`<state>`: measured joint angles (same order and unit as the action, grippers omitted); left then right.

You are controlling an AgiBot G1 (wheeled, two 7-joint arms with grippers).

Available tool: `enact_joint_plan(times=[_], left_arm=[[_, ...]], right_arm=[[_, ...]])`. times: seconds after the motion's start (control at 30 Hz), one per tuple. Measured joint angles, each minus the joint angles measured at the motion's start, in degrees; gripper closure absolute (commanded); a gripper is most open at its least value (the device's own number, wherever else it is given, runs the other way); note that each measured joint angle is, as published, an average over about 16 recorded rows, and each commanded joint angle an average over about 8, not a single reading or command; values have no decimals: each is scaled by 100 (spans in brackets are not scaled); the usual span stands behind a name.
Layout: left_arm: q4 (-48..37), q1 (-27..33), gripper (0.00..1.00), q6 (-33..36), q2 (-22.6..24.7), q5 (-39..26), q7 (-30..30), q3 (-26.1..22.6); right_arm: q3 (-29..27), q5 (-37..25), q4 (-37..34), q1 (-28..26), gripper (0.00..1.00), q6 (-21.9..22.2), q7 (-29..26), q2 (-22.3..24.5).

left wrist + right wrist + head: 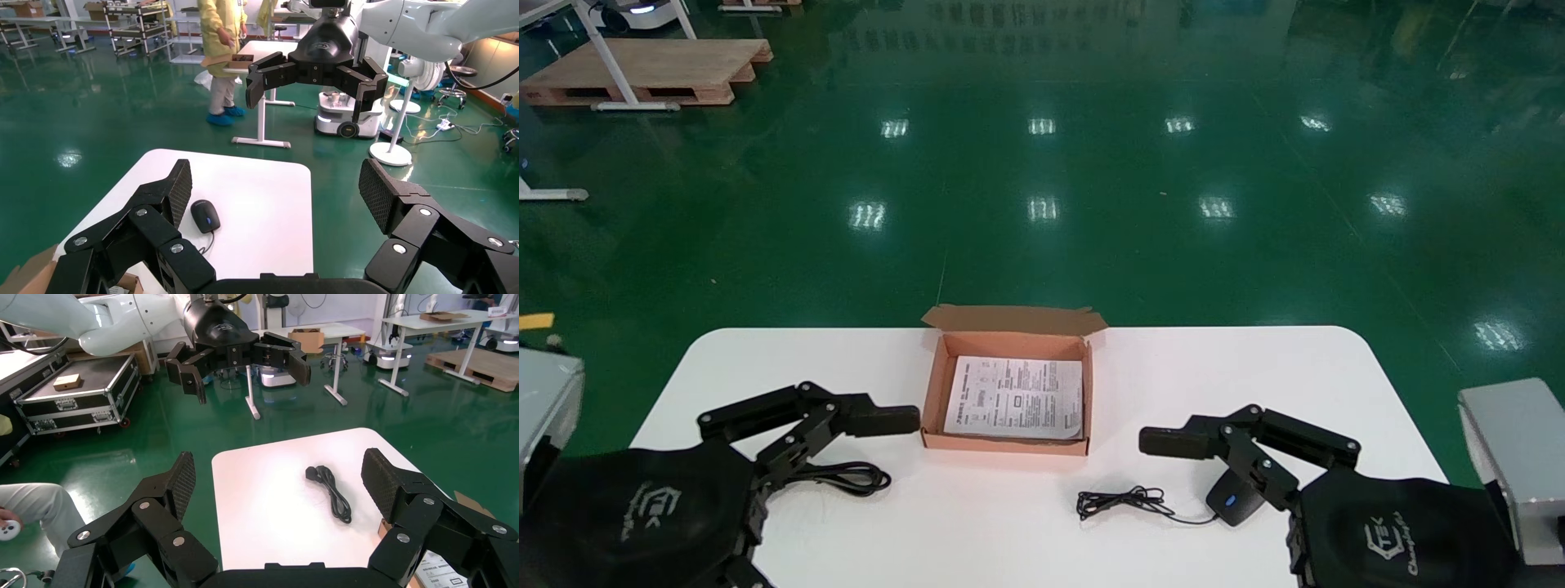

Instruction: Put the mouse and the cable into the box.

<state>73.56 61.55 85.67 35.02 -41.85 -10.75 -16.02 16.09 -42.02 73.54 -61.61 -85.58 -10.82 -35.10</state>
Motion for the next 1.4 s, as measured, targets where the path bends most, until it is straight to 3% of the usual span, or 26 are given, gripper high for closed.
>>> enact_joint_plan(times=[1.23, 1.4], left_arm=[[0, 3, 0, -5, -2, -18, 1, -8], [90, 165, 0, 65, -104, -470, -84, -178]], right_arm=[[-1, 0, 1, -1, 0, -1, 2, 1], [72, -237, 84, -73, 0, 15, 51, -3]])
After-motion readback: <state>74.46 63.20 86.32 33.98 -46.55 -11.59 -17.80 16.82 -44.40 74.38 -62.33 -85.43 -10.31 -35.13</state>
